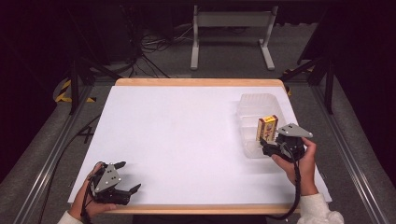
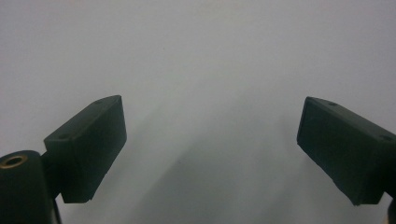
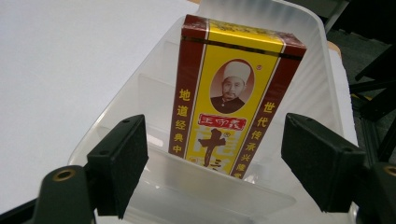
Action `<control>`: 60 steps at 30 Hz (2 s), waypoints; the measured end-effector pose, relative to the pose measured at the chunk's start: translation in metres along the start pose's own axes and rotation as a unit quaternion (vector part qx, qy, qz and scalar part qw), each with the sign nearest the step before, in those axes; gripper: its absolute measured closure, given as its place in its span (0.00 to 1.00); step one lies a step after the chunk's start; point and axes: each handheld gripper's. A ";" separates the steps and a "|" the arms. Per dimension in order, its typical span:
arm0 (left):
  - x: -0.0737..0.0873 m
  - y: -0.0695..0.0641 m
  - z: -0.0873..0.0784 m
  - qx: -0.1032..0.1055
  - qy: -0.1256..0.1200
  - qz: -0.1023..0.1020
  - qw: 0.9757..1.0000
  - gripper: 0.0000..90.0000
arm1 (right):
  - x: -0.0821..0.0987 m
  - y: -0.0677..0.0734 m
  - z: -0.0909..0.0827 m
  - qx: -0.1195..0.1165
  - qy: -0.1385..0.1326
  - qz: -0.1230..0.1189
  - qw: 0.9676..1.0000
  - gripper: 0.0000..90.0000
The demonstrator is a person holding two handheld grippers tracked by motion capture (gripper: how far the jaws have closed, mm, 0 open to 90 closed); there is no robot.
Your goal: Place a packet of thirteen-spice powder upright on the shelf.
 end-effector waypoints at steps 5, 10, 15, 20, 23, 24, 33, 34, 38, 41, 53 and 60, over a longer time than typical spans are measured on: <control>0.000 0.000 0.000 0.000 0.000 0.001 1.000 0.10 | 0.001 0.001 -0.006 -0.004 -0.007 -0.003 1.000 0.25; 0.000 0.000 0.000 0.000 0.000 0.001 1.000 0.10 | 0.002 0.002 -0.013 -0.010 -0.012 -0.001 1.000 0.25; 0.000 0.000 0.000 -0.001 0.000 0.003 1.000 0.10 | 0.003 0.003 -0.020 -0.014 -0.018 -0.004 1.000 0.25; 0.000 0.000 0.000 0.000 0.000 0.003 1.000 0.10 | 0.005 0.004 -0.027 -0.020 -0.023 -0.009 0.999 0.24; 0.000 0.000 0.000 0.000 0.000 0.004 1.000 0.10 | 0.006 0.004 -0.030 -0.024 -0.024 -0.012 0.999 0.24; 0.000 0.000 0.000 0.000 0.000 0.004 1.000 0.10 | 0.006 0.005 -0.031 -0.024 -0.023 -0.014 0.999 0.24; 0.000 0.000 0.000 0.001 0.001 0.004 1.000 0.10 | 0.012 0.010 -0.034 -0.033 -0.013 -0.039 0.999 0.22; 0.000 -0.001 0.000 0.001 0.002 0.004 1.000 0.10 | 0.013 0.011 -0.034 -0.034 -0.011 -0.040 0.999 0.22; 0.000 -0.001 0.000 0.001 0.002 0.004 1.000 0.10 | 0.016 0.012 -0.035 -0.037 -0.008 -0.054 0.998 0.22; 0.000 -0.001 0.000 0.002 0.001 0.004 1.000 0.10 | 0.019 0.013 -0.035 -0.035 -0.002 -0.063 0.997 0.21; 0.000 0.000 0.000 0.001 0.003 0.005 1.000 0.10 | 0.028 0.015 -0.039 -0.034 -0.004 -0.088 0.996 0.20; 0.000 -0.001 0.000 0.002 0.003 0.005 1.000 0.10 | 0.031 0.013 -0.045 -0.036 -0.011 -0.088 0.995 0.19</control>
Point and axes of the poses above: each handheld gripper's, and its own axes: z roughly forward along the jaws, x roughly out of its underside, y roughly to its left, and after that the axes turned 5 degrees about z, right-handed
